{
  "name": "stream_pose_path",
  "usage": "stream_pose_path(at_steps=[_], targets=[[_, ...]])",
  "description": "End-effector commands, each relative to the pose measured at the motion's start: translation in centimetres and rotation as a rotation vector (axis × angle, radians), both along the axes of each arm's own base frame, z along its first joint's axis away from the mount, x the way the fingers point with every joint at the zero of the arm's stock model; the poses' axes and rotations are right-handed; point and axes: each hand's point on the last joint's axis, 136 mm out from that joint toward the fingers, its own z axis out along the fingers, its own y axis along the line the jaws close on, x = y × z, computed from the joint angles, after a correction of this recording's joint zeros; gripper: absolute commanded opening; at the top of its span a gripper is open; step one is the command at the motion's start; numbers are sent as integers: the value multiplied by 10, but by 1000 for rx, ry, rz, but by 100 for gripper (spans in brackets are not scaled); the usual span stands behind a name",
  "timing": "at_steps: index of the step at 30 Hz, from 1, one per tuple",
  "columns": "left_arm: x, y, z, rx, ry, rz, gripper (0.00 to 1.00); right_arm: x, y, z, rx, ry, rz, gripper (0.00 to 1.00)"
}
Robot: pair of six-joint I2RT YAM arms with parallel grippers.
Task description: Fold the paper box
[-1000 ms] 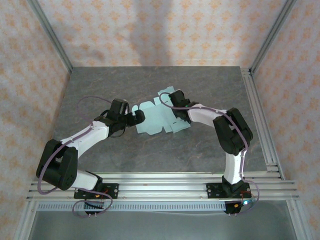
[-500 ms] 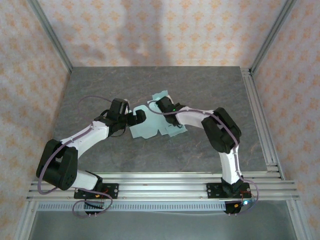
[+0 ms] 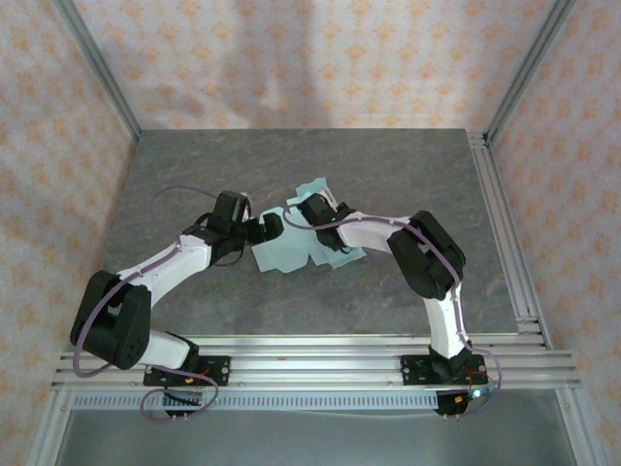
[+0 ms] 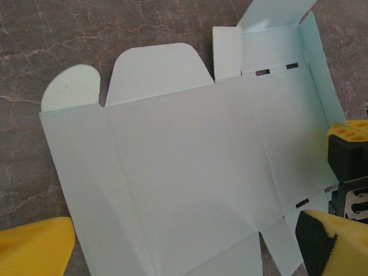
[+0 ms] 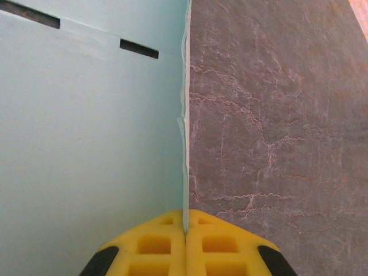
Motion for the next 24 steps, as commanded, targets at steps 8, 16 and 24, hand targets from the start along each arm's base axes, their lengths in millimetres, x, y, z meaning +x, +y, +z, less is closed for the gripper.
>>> stream_pose_path(at_steps=[8,16,24], targets=[[5,5,9,33,-13,-3,100,-3,5,18,401,69,20,0],[2,11,7,79,13,5,100,-8,21,4,222,42,103,0],[3,8,4,58,17,10,100,3,15,16,155,-43,60,0]])
